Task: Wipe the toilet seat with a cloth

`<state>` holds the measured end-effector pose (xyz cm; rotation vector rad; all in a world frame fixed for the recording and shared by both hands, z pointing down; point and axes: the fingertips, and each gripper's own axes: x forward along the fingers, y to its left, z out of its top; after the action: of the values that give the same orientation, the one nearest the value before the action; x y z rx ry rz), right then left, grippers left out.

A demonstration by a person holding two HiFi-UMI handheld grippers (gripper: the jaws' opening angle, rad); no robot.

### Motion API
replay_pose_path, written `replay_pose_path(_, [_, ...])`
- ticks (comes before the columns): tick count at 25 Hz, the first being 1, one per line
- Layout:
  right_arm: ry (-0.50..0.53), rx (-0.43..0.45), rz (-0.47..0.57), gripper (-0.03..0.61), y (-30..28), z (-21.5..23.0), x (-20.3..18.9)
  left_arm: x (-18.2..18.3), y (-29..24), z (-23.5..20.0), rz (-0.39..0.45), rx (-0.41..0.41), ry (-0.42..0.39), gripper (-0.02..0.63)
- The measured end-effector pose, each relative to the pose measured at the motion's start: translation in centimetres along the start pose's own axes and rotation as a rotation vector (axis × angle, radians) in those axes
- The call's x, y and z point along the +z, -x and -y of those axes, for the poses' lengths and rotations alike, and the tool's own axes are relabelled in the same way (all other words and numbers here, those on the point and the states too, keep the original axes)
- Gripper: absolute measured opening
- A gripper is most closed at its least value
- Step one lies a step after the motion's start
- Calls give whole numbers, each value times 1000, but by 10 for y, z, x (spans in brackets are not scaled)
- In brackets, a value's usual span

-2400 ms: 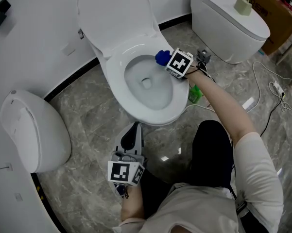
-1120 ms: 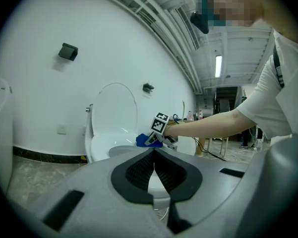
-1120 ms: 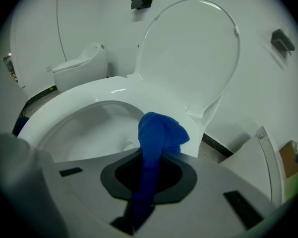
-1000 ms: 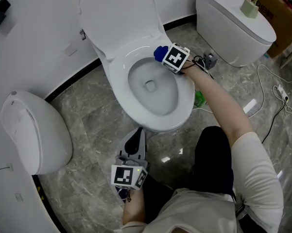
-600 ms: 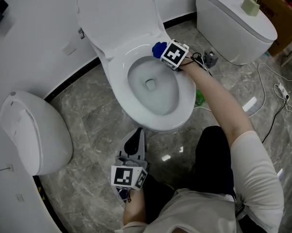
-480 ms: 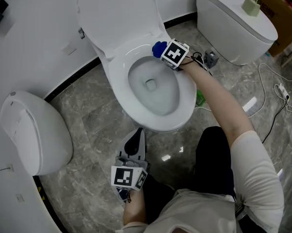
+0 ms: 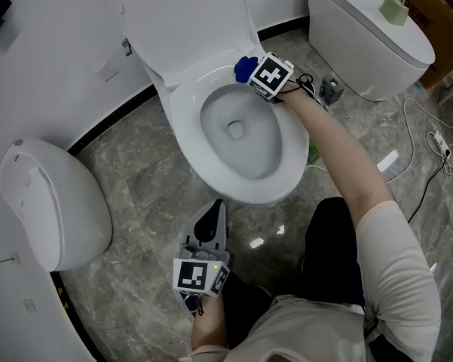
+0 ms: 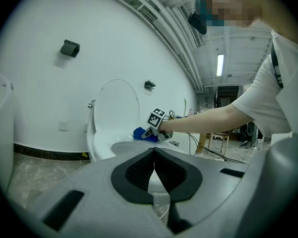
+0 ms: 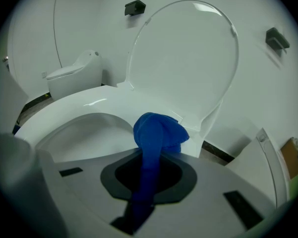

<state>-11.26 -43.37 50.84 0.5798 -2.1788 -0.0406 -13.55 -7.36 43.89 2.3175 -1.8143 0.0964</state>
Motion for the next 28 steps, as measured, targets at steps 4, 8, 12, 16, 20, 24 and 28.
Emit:
replay_pose_path(4, [-20, 13, 4, 35, -3, 1, 4, -2, 1, -3, -2, 4, 10, 8])
replay_pose_path(8, [-54, 30, 11, 35, -7, 1, 8, -6, 0, -3, -6, 3, 18, 8])
replay_pose_path(12, [-38, 15, 20, 35, -12, 0, 14, -8, 0, -4, -9, -1, 20, 8])
replay_pose_path(16, [-48, 21, 25, 35, -16, -1, 18, -11, 2, -8, -15, 2, 29, 8])
replay_pose_path(20, [-51, 21, 35, 35, -19, -3, 23, -12, 1, -10, -15, 3, 30, 8])
replay_pose_path(24, [-46, 9, 45, 35, -23, -4, 28, -17, 2, -9, -24, -2, 26, 8])
replay_pose_path(28, [-66, 17, 49, 35, -26, -7, 32, -19, 5, -11, -30, 1, 34, 8])
